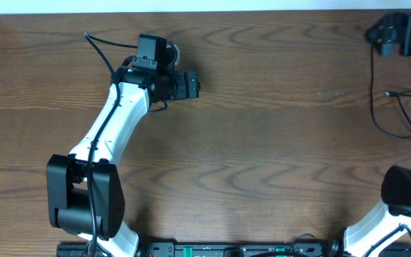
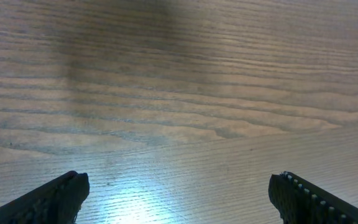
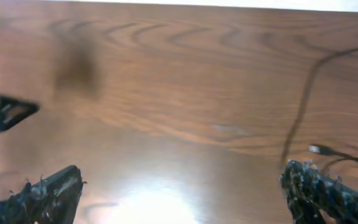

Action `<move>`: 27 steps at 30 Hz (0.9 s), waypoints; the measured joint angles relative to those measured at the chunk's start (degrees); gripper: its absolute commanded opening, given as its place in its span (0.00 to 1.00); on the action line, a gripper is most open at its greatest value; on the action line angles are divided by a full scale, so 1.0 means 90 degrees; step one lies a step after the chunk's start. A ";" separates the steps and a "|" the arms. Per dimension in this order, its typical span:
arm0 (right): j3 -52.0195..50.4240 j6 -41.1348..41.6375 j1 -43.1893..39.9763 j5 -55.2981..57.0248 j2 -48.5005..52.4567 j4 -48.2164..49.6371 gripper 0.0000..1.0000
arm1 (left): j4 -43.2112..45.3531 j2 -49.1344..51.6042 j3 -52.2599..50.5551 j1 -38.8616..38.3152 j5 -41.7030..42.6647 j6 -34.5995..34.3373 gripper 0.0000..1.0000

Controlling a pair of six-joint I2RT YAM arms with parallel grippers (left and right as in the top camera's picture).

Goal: Untangle cables

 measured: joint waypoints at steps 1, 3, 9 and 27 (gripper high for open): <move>0.0000 -0.0002 0.0170 -0.0002 -0.0085 -0.0066 0.99 | 0.0000 0.0000 0.0000 0.0000 0.0000 0.0000 0.98; 0.0000 -0.0002 0.0418 -0.0017 -0.0206 -0.0109 0.99 | 0.0000 0.0000 0.0000 0.0000 0.0000 0.0000 0.98; 0.0000 -0.0002 0.0724 -0.0049 -0.0389 -0.0117 0.99 | 0.0000 0.0000 0.0000 0.0000 0.0000 0.0000 0.98; -0.0049 0.0073 0.0656 0.0486 -0.0423 -0.0323 0.99 | 0.0000 0.0000 0.0000 -0.0002 -0.0002 0.0000 0.98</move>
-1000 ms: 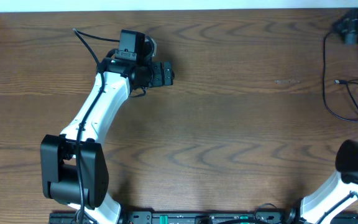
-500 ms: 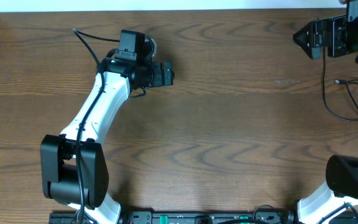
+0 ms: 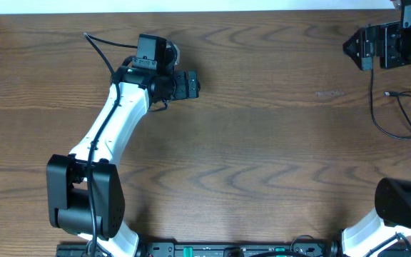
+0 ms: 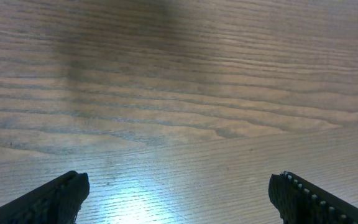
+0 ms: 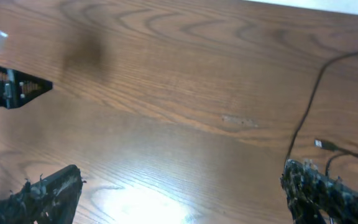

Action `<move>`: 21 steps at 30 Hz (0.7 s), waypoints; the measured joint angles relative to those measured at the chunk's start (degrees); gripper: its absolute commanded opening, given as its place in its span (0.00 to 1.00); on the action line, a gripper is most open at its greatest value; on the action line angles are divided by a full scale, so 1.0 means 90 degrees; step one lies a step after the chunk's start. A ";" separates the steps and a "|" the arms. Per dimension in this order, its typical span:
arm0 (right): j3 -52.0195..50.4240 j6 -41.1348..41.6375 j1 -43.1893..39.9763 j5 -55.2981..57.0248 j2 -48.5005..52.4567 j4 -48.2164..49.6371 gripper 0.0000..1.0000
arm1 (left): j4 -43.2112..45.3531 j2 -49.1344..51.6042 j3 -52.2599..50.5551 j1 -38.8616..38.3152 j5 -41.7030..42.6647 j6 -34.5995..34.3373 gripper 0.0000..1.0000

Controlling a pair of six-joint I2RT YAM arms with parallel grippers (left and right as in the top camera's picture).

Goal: Untangle cables

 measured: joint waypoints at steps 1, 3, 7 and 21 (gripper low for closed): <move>-0.0090 0.0002 0.0012 0.0058 -0.0056 0.0034 0.99 | 0.0000 0.0000 0.0000 0.0002 0.0002 0.0000 0.98; -0.0595 0.0024 0.0119 0.0219 -0.0384 0.0376 0.99 | 0.0000 0.0000 0.0000 0.0002 0.0002 0.0000 0.98; -0.2011 0.0056 0.0376 0.0401 -0.1372 0.1770 0.99 | -0.0002 0.0000 0.0000 0.0002 0.0002 0.0000 0.98; -0.9510 0.0051 0.0709 0.0522 -0.5812 0.7883 0.99 | -0.0002 0.0002 0.0000 0.0002 -0.0002 0.0002 0.98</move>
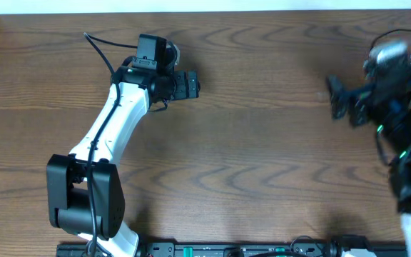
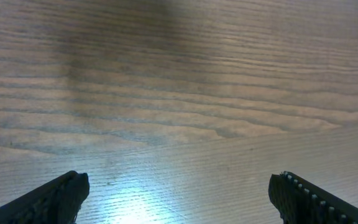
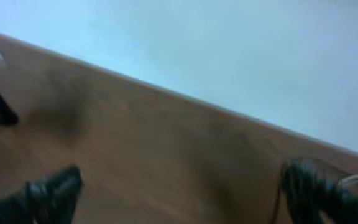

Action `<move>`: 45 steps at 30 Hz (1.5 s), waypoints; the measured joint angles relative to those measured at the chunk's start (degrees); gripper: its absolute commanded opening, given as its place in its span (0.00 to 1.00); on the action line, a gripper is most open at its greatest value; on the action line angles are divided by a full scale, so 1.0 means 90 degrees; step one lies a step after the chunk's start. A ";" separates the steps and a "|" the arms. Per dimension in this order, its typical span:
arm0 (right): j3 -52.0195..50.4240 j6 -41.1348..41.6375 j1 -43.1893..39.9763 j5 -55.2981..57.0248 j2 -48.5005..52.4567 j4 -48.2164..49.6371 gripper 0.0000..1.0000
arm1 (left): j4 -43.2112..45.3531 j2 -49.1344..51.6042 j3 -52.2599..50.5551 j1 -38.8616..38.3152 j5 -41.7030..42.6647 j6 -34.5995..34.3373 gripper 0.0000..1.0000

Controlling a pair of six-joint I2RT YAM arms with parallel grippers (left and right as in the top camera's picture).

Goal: Untangle cables

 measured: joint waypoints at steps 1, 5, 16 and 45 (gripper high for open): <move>-0.0532 0.0005 0.0000 -0.0002 -0.0243 0.0384 0.99 | 0.0005 0.0000 0.0000 -0.0002 0.0000 -0.0002 0.98; -0.2382 0.0007 0.0000 -0.0005 -0.1236 0.1948 0.99 | 0.0002 0.0000 0.0000 0.0000 0.0000 -0.0002 0.98; -0.5498 0.0002 0.0012 -0.0007 -0.3823 0.3968 0.99 | 0.0002 0.0000 0.0000 0.0000 0.0002 0.0000 0.98; -0.6601 0.0318 0.0012 0.0121 -0.5717 0.2569 0.99 | -0.0005 0.0000 0.0000 0.0000 0.0002 -0.0002 0.98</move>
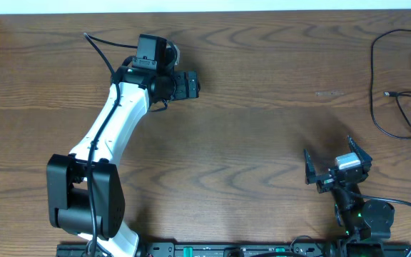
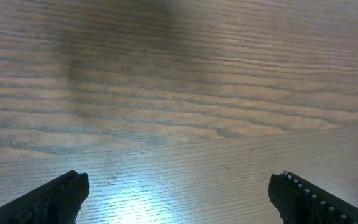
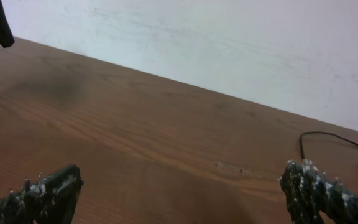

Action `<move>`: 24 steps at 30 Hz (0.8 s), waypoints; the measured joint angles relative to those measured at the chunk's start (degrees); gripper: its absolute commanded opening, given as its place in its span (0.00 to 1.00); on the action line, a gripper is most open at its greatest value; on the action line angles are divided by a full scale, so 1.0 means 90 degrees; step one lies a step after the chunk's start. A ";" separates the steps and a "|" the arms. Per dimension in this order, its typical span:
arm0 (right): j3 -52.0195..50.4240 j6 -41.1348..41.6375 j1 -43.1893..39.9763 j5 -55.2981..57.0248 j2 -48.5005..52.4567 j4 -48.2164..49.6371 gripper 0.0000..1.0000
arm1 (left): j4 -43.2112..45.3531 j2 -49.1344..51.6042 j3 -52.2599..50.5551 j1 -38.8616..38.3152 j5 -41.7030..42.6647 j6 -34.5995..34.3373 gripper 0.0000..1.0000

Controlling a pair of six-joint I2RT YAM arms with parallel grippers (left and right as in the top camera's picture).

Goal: Untangle cables

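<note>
A black cable (image 1: 399, 114) lies in loose loops at the table's right edge, one plug end (image 1: 388, 93) pointing left. A white cable curls beside it at the far right. In the right wrist view only a stretch of the black cable (image 3: 328, 136) and a bit of the white cable show. My right gripper (image 1: 332, 161) (image 3: 182, 193) stands open and holds nothing at the front right, well short of the cables. My left gripper (image 1: 195, 85) (image 2: 179, 194) is open over bare wood at the back left.
The left arm (image 1: 113, 121) stretches from the front left to the back. Its own black lead (image 1: 98, 48) arcs near the back left. A white wall (image 3: 229, 43) borders the table's far edge. A black rail (image 1: 227, 250) runs along the front edge.
My right arm was raised over the right middle of the table, blurred. Now it sits low at the front right, gripper open, facing the back wall. The left arm has not moved.
My right gripper was open at the back right corner beside the cables, and stayed there at the second moment. Then it was over the right middle of the table, and now it is at the front right. The cables lie unchanged and the left arm stayed still throughout.
</note>
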 measured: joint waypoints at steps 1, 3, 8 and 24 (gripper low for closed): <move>0.0000 0.0005 0.0000 0.0000 0.0000 0.0000 0.99 | 0.0000 0.0000 0.0000 0.0000 0.0002 0.0000 0.98; 0.0000 0.0024 0.0000 0.0000 0.0000 -0.0002 0.99 | 0.0000 0.0000 0.0000 0.0000 0.0000 0.0000 0.98; 0.0000 0.0024 0.0000 0.0000 0.0000 -0.0002 0.99 | 0.0000 0.0000 0.0000 0.0000 0.0000 0.0000 0.98; 0.0000 0.0027 0.0000 0.0000 0.0000 0.0000 0.99 | -0.1110 0.0000 -0.0002 0.0117 -0.0068 0.0364 0.98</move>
